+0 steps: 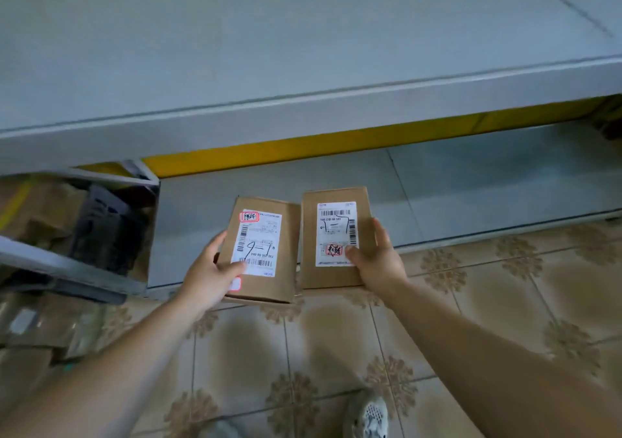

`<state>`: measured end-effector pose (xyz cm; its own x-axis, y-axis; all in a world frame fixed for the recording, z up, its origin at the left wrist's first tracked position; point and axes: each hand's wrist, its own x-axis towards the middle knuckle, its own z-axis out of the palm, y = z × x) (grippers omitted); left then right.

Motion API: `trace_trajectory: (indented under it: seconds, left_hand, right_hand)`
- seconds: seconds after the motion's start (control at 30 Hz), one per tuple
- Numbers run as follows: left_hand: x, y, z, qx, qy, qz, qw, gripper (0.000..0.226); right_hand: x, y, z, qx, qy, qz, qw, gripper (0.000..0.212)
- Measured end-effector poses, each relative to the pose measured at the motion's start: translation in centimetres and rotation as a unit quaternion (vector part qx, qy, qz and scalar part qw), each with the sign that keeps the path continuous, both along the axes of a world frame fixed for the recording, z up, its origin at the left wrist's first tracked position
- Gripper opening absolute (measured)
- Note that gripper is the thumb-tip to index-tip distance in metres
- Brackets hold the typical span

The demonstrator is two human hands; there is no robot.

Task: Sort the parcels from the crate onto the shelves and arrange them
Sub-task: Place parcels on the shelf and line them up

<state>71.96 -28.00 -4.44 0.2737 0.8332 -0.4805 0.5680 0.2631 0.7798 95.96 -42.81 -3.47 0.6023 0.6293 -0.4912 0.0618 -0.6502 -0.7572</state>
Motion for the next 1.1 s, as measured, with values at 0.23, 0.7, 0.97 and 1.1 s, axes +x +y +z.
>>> trace_trajectory:
  seconds: [0.23, 0.7, 0.97, 1.1]
  left_hand:
    - [-4.4, 7.3, -15.6, 0.037, 0.009, 0.035, 0.999, 0.069]
    - [-6.6, 17.6, -31.8, 0.110, 0.008, 0.033, 0.993, 0.051]
    - [-3.6, 15.2, -31.9, 0.167, 0.290, -0.127, 0.934, 0.119]
    - [-3.0, 15.1, -32.0, 0.167, 0.338, -0.174, 0.910, 0.122]
  right_hand:
    - [-2.8, 8.5, -16.0, 0.032, 0.000, 0.064, 0.997, 0.060]
    - [-4.4, 18.6, -33.6, 0.045, -0.088, 0.061, 0.993, 0.070]
    - [-4.7, 19.2, -32.6, 0.033, -0.089, 0.067, 0.993, 0.090]
    - [-5.0, 19.2, -32.2, -0.002, -0.197, 0.148, 0.969, 0.080]
